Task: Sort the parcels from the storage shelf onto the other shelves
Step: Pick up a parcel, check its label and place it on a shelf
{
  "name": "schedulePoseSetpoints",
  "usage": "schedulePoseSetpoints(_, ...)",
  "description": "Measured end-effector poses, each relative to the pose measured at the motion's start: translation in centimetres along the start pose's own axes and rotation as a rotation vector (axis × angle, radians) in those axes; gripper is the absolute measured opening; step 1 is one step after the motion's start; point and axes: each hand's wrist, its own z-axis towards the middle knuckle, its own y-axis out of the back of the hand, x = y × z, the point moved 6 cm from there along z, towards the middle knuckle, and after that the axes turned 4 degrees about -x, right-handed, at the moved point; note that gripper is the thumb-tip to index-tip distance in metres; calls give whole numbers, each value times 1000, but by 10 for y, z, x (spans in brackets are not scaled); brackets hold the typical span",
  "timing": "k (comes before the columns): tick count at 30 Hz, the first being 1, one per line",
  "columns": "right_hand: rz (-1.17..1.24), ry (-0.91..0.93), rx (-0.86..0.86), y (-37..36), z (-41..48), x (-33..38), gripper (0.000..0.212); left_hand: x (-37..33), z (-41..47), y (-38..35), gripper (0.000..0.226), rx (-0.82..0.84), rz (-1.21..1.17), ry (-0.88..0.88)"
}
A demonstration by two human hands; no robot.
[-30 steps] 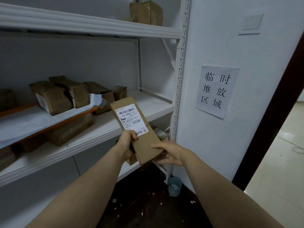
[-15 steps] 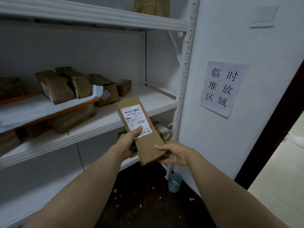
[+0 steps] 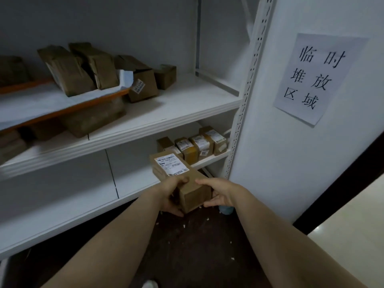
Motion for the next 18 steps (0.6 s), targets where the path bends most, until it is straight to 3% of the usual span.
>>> schedulePoseSetpoints(3,-19,-20,-33,-11,20,-2,51,2,11,4,58,-2,-9,27)
schedulePoseSetpoints(7,-22,-48,-49,-33,56,3,43,-8,37,23,40,-63,-91,-2)
schedulePoseSetpoints(12,-177,-15,-106,-58,106,23,40,-28,79,64,36,-208,-83,-39)
schedulePoseSetpoints(18,-343,42,-115,-89,177,54,38,-55,131,104,21,-250,-163,0)
